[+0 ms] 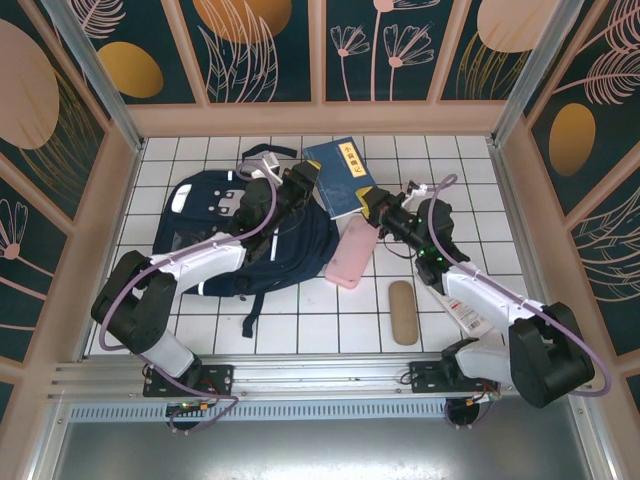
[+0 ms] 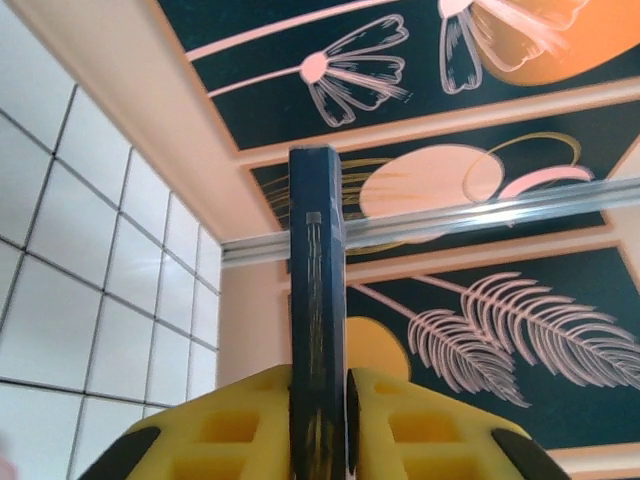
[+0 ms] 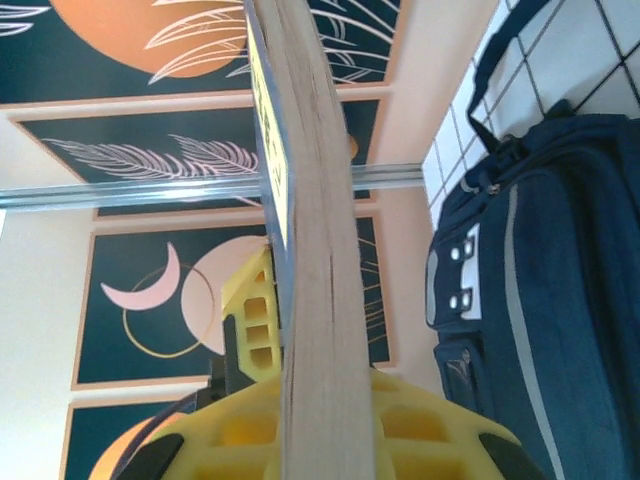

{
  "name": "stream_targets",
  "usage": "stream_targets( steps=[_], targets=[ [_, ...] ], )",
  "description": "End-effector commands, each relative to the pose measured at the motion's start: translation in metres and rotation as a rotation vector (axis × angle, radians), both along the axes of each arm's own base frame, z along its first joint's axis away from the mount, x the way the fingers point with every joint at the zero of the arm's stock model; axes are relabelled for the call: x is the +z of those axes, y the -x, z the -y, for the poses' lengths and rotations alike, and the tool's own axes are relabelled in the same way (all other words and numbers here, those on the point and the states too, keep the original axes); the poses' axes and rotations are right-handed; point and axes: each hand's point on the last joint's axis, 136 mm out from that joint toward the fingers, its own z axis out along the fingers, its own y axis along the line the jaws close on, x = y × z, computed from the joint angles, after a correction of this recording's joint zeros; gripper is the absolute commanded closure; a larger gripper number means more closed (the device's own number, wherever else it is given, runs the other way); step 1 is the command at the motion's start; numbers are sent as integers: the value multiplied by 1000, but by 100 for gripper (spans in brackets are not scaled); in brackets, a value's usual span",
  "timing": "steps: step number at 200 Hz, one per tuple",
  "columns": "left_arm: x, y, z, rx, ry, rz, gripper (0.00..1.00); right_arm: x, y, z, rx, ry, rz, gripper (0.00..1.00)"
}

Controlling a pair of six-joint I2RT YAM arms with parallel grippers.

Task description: Pack the student bag

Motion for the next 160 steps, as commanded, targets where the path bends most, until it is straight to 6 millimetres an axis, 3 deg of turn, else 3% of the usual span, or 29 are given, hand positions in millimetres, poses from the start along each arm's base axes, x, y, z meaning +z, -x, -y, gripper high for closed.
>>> stream_targets(
  steps=[1,14,46,68,88,120,160],
  targets=[
    [-1,14,1,-43,-40,28,61,15,-15,25,-90,113,75,100],
    [-6,18,0,-57,-71,28,46,20,-14,26,-65,138,121,100],
    [-30,26,-2,-121,-183,-47,22,29,-8,31,81,173,205,100],
    [-51,36,-8,-220,-72,-125,20,36,3,41,163,140,245,100],
    [-51,47,-5,-336,17,-101,19,44,17,36,284,115,268,100],
    [-26,63,6,-471,28,13,17,40,29,32,352,148,231,100],
    [-4,81,-2,-498,69,105,22,39,48,30,396,152,219,100]
  ],
)
